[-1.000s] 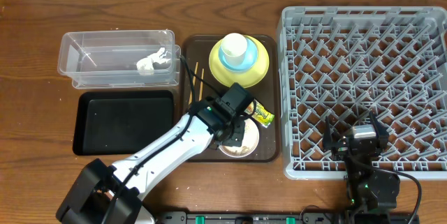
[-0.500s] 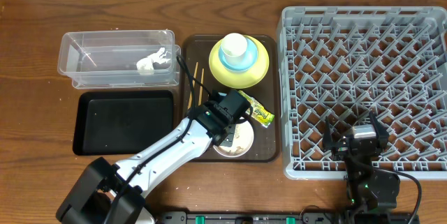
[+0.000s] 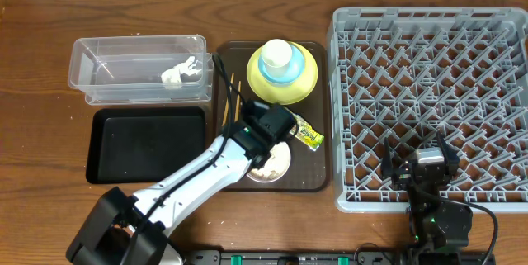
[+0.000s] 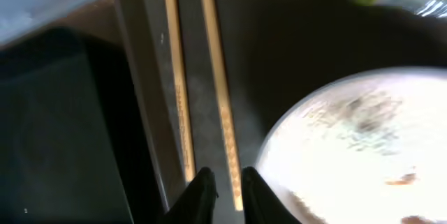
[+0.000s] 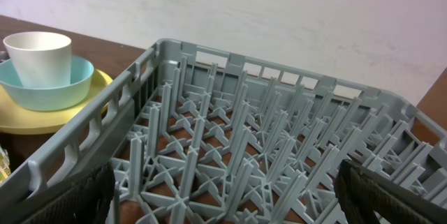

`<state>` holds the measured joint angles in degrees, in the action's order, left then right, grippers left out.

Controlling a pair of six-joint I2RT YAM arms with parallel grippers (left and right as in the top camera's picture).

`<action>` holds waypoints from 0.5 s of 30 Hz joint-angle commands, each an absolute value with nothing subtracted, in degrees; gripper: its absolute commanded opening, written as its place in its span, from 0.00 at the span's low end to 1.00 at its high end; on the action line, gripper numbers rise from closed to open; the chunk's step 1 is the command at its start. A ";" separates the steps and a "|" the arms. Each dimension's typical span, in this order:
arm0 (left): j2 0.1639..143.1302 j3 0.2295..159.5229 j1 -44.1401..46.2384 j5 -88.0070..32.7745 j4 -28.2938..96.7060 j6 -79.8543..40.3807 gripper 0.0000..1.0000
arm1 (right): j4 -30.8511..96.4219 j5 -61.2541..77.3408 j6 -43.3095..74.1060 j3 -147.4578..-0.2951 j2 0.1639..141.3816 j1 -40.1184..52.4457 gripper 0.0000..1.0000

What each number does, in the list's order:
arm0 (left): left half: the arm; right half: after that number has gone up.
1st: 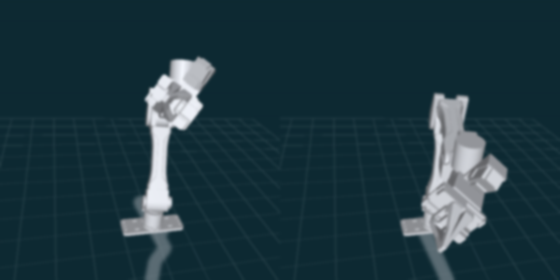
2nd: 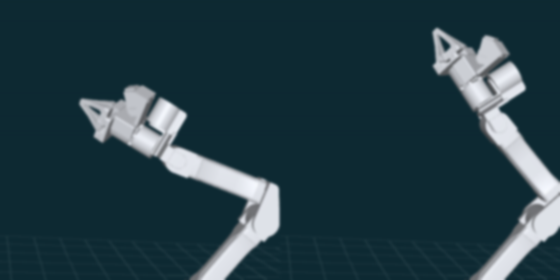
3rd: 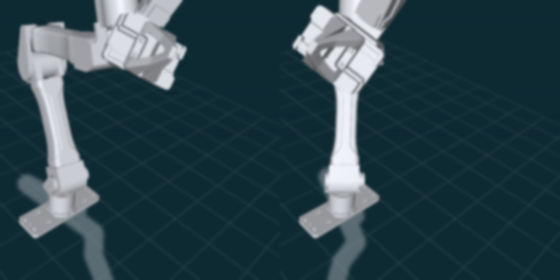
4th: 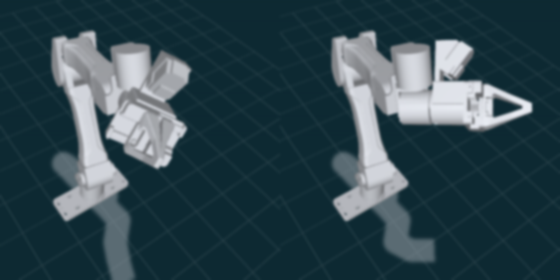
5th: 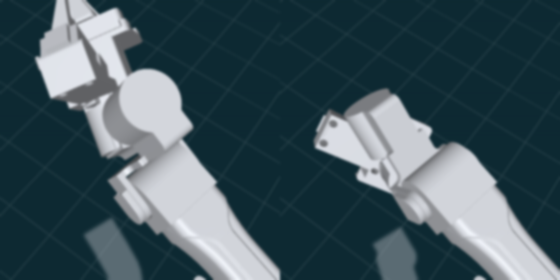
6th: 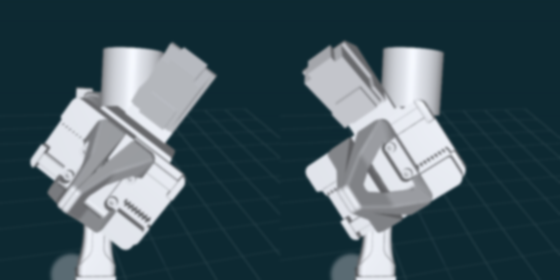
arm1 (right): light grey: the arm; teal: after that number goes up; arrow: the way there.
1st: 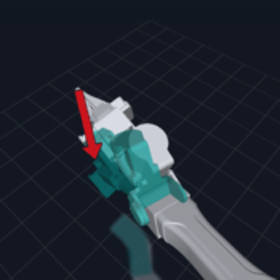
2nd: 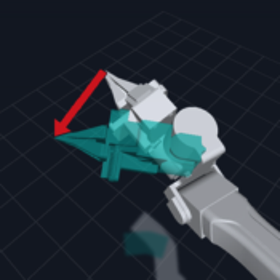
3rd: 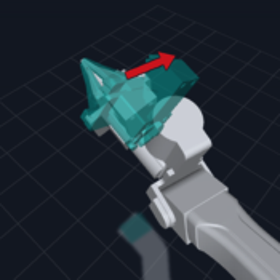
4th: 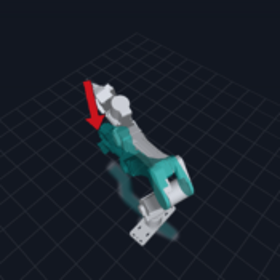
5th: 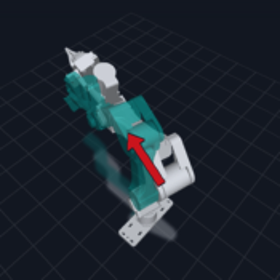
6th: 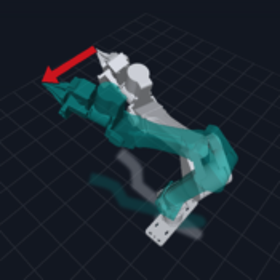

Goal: Sort waste into correct bins and load items into the dishwasher rack
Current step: 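Reach the left gripper to the yellow snack wrapper and grasp it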

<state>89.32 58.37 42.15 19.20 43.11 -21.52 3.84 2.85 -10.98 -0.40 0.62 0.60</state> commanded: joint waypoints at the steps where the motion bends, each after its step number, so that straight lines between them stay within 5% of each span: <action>1: 85.95 65.30 42.19 13.45 43.07 -22.22 0.24 | 4.05 3.07 -10.79 -0.30 0.38 0.56 0.99; 7: 83.90 67.46 42.22 -2.04 33.39 -28.88 0.46 | 4.05 3.05 -10.79 -0.30 0.38 0.56 0.99; 15: 90.78 66.54 42.74 -3.03 25.47 -39.20 0.46 | 4.05 3.07 -10.79 -0.30 0.38 0.56 0.99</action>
